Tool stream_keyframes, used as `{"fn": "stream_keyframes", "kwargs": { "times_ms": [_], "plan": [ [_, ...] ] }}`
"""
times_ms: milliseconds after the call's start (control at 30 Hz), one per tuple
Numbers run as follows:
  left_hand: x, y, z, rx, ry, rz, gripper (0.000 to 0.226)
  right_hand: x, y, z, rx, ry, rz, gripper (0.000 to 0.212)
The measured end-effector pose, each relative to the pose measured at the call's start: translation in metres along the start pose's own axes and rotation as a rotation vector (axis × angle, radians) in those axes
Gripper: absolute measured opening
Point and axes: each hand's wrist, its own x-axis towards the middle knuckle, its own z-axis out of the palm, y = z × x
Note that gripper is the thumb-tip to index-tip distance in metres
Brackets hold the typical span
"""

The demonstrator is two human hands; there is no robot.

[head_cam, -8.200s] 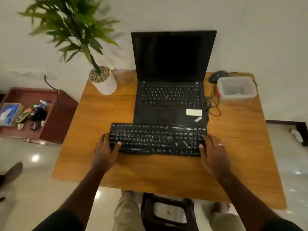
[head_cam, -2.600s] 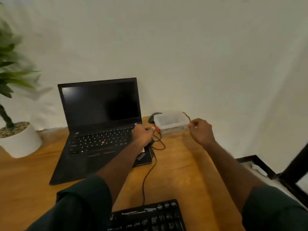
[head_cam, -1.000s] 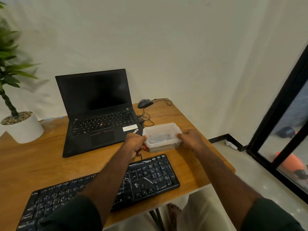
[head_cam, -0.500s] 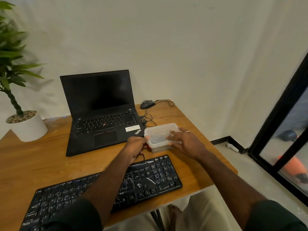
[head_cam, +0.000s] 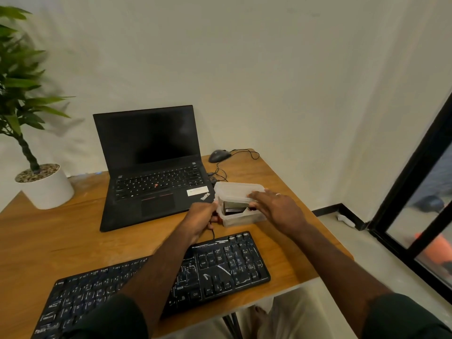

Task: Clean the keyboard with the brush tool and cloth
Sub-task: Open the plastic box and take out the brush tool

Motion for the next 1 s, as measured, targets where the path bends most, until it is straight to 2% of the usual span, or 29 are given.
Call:
{"fn": "stream_keyframes", "kwargs": {
  "times_ms": [133, 200, 333, 433, 633, 833, 900, 1000],
  "plan": [
    [0.001, 0.001, -0.001, 0.098, 0.008, 0.073, 0.017, 0.016, 0.007, -0.006, 0.125, 0.066, 0.109, 0.055],
    [0.0, 0.006, -0.001, 0.106, 0.019, 0.085, 0.014, 0.029, 0.015, -0.009, 0.16, 0.057, 0.162, 0.038],
    [0.004, 0.015, -0.006, 0.144, 0.052, 0.07, 0.021, 0.055, 0.041, -0.008, 0.215, 0.09, 0.231, 0.039],
    [0.01, 0.018, -0.011, 0.189, 0.025, 0.043, 0.021, 0.08, 0.061, -0.002, 0.264, 0.128, 0.378, 0.03],
    [0.018, 0.025, -0.014, 0.234, -0.011, 0.026, 0.02, 0.123, 0.091, 0.027, 0.274, -0.011, 0.446, 0.037],
    [0.026, 0.026, -0.007, 0.228, -0.017, 0.032, 0.018, 0.141, 0.087, 0.054, 0.267, -0.312, 0.331, 0.038],
    [0.027, 0.025, -0.003, 0.24, -0.013, 0.038, 0.017, 0.138, 0.087, 0.059, 0.275, -0.329, 0.342, 0.037],
    [0.028, 0.024, -0.003, 0.297, 0.015, 0.089, 0.014, 0.127, 0.082, 0.05, 0.327, -0.211, 0.361, 0.029]
  ]
}}
